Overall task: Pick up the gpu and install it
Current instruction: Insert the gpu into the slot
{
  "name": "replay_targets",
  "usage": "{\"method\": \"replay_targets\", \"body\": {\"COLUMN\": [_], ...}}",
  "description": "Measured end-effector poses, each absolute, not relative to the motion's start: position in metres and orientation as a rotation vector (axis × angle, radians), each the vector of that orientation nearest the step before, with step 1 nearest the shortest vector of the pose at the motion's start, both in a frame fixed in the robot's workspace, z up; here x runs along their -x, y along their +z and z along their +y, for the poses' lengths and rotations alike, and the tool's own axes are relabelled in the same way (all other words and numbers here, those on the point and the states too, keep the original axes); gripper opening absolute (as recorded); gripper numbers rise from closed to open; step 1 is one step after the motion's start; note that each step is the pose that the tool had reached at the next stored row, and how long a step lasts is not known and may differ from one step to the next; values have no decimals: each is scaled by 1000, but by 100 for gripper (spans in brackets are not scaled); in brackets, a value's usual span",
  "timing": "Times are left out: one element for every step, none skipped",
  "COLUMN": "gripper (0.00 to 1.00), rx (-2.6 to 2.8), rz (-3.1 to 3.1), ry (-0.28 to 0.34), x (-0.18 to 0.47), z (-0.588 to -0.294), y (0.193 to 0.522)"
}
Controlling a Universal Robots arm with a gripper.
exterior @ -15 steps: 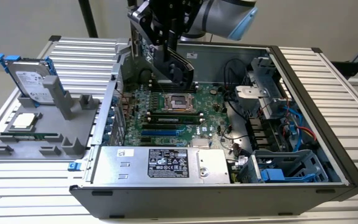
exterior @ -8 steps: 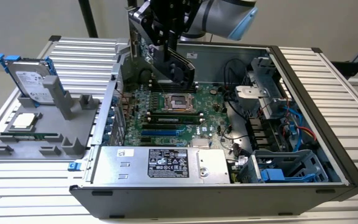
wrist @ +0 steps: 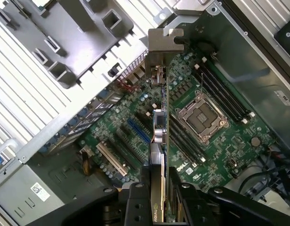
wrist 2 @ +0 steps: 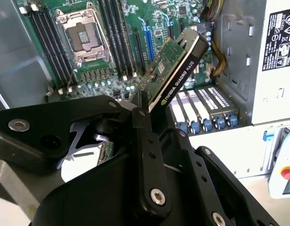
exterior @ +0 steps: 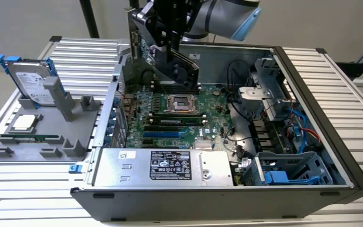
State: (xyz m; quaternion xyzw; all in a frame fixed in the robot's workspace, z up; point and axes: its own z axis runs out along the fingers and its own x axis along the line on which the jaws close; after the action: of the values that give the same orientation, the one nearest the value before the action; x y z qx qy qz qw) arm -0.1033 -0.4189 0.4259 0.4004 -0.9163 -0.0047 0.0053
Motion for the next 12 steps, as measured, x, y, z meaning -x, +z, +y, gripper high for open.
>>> {"method": "replay_targets", "body": {"gripper": [0,0,0,0,0,0,0,0,0,0,0,0], "rx": [-1263,-1271,-1281,-1290,-1299,-1308,-1317,-1326,-1336,-1345,-1354,-1363], "rz": [-2865,-2861,-2857,-2852,-2848,-2844,-2840,-2836,-2831,-2827,-2822,-2818], "ry": [-15,-14,-14,-14,-14,-14,-14,-13,-13,-13,-13,-13], "x": [103,103,103,103,103,103,103,103,103,103,103,103], "z": [-419,-419,-419,-419,-419,-419,-419,-419,-419,-419,-419,-419], "y": [426,426,426,426,426,426,426,426,426,426,426,426]}}
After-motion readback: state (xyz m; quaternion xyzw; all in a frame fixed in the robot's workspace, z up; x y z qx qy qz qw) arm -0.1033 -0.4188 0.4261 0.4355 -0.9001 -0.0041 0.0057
